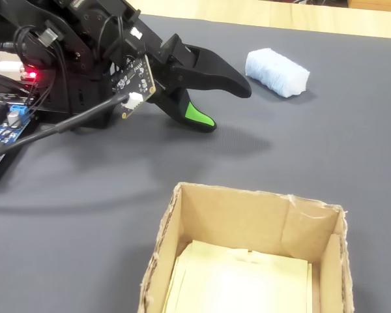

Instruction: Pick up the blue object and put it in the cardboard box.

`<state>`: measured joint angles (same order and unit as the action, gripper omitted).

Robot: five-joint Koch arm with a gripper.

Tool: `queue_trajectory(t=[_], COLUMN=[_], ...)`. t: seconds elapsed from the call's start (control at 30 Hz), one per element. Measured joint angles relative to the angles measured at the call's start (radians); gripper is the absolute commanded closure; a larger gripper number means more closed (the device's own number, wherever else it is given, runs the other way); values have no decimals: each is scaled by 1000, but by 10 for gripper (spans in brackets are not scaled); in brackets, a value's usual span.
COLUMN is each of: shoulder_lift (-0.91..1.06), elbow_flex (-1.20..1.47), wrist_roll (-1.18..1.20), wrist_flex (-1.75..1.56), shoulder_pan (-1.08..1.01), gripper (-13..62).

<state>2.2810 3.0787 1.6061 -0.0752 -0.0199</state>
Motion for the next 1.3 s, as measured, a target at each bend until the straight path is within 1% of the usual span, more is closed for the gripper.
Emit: queue_trajectory(t=[0.2, 0.4, 0.43, 0.8, 0.93, 1.1, 1.23, 1.3], shoulder_lift=[0, 0, 0, 0, -2, -21, -80, -129], elbow_flex=[-17, -31, -34, -144, -172, -299, -396, -480], wrist_roll=[0, 15, 35, 212, 222, 241, 241, 241], wrist_flex=[2, 11, 15, 212, 221, 310, 377, 471], shoulder_pan=[60, 178, 222, 397, 456, 489, 489, 489], gripper=[149, 149, 149, 153, 157, 157, 157, 157])
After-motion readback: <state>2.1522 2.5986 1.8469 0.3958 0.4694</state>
